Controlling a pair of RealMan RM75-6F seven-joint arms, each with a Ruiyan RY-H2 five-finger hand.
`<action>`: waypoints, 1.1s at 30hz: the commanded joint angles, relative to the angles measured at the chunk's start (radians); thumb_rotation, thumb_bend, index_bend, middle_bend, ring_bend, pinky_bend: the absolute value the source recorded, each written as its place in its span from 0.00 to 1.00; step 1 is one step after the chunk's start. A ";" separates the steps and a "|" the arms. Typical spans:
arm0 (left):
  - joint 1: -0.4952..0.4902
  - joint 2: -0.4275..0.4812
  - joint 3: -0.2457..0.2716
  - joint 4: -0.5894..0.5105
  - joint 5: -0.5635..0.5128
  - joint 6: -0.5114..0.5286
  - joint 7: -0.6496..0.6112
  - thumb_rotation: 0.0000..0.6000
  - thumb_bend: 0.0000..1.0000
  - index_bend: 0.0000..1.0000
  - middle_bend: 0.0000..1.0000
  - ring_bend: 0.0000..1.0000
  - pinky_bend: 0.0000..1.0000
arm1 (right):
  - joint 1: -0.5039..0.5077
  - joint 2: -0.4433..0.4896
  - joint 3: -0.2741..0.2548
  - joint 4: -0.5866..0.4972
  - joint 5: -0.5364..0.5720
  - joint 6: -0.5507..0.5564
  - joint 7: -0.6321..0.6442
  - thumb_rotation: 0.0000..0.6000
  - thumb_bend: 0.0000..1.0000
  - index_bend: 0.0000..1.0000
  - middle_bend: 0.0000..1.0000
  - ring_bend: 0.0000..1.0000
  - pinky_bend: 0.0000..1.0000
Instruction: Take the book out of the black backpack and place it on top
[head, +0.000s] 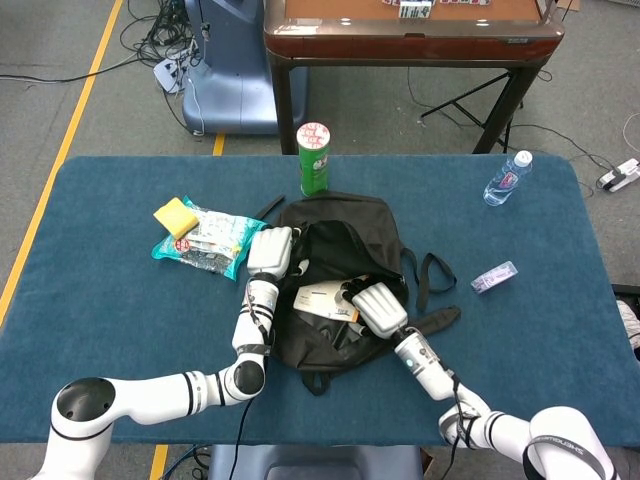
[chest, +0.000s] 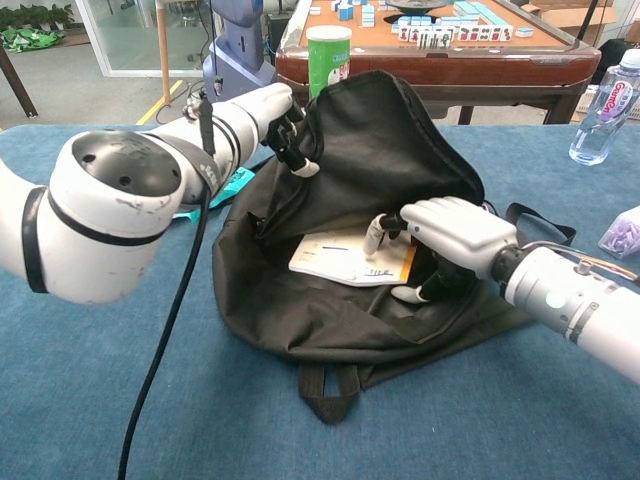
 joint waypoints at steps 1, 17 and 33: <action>0.001 0.000 0.002 0.001 -0.001 -0.002 -0.001 1.00 0.33 0.69 0.54 0.41 0.20 | 0.008 -0.013 0.004 0.015 0.003 0.001 0.007 1.00 0.23 0.35 0.31 0.25 0.34; 0.005 0.006 0.006 0.007 0.001 -0.002 -0.008 1.00 0.33 0.69 0.54 0.41 0.20 | 0.028 -0.037 0.014 0.047 0.006 0.030 0.037 1.00 0.23 0.37 0.33 0.25 0.34; 0.010 0.010 0.007 0.011 -0.002 -0.004 -0.013 1.00 0.33 0.69 0.54 0.41 0.20 | 0.019 0.020 -0.001 -0.030 0.008 0.041 0.011 1.00 0.23 0.38 0.34 0.25 0.34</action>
